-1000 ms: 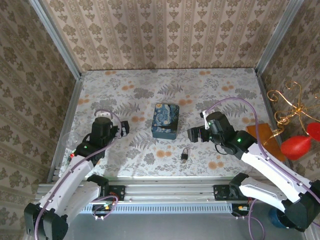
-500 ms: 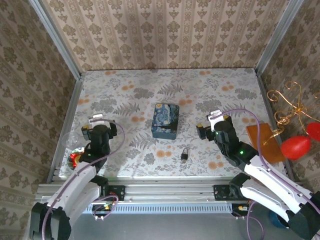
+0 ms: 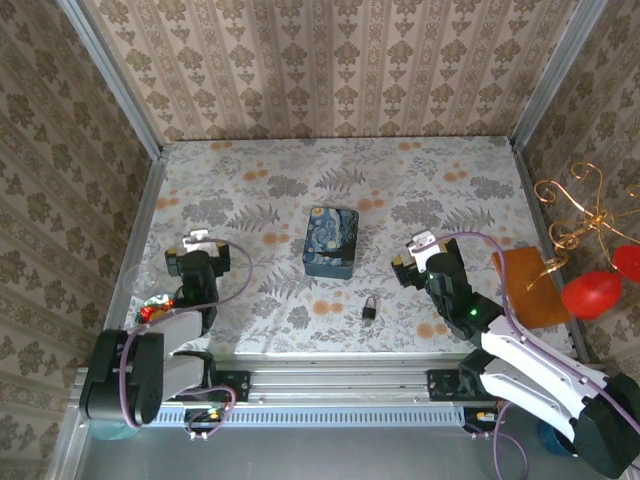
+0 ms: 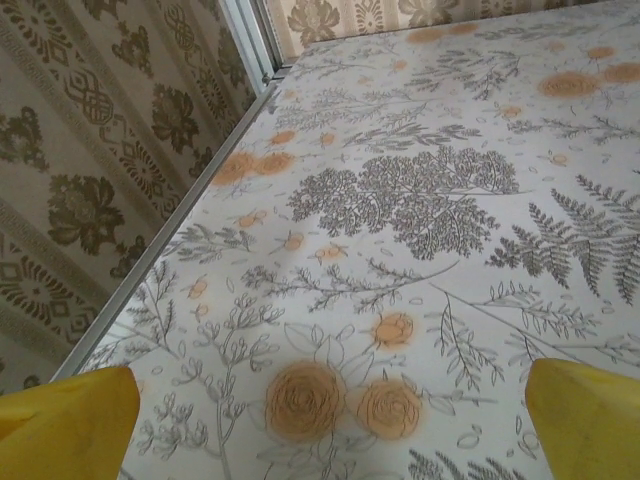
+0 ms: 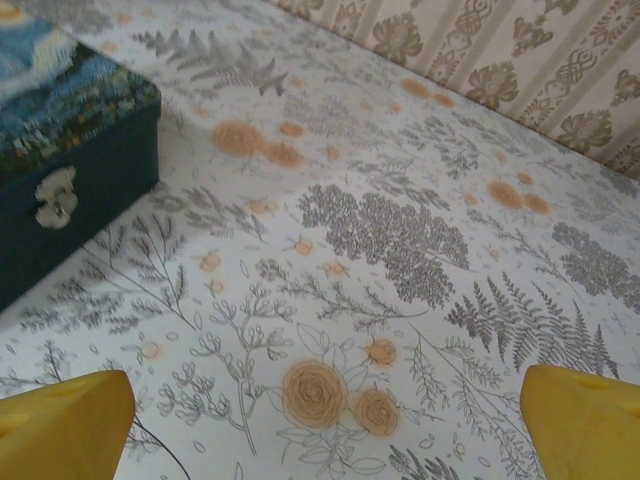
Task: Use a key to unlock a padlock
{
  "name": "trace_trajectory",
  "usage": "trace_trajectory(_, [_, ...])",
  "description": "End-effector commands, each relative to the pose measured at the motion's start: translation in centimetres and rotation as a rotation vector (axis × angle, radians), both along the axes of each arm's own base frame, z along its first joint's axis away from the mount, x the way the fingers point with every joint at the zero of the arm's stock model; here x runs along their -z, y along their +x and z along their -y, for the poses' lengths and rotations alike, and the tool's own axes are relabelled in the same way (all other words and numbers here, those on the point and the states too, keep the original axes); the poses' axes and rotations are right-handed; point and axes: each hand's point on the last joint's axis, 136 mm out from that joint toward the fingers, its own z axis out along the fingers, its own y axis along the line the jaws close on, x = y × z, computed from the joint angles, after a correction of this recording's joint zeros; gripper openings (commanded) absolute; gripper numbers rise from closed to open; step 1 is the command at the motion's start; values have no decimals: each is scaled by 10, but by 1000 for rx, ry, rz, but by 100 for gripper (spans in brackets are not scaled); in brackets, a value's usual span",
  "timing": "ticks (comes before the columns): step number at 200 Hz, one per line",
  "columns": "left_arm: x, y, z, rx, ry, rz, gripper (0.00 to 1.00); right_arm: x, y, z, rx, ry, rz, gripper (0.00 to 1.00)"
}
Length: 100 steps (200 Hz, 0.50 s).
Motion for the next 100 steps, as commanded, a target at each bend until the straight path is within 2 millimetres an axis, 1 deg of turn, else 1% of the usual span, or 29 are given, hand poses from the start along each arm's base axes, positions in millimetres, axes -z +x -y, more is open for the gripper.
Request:
trace_trajectory(1, [-29,24,10,72,27,114,100,-13,8,-2,-21,-1,56,100])
trace_trajectory(16, [-29,34,14,95,55,103,100,-13,11,-2,-22,18,56,100])
trace_trajectory(25, [-24,39,17,113,38,58,100,-12,12,-1,-19,25,53,100])
trace_trajectory(41, [-21,46,22,137,53,34,100,-12,16,2,-1,40,55,100])
trace_trajectory(54, [-22,43,25,157,43,54,100,-14,17,3,6,55,59,100])
trace_trajectory(71, [-25,32,29,180,-12,138,100,-18,18,1,-6,59,63,100])
trace_trajectory(83, [-26,25,31,198,6,191,100,-18,18,2,-9,55,61,100])
trace_trajectory(95, [-23,25,31,193,4,205,100,-19,18,5,-1,58,64,100])
trace_trajectory(100, [-18,28,31,195,6,194,100,-19,17,6,1,61,65,100])
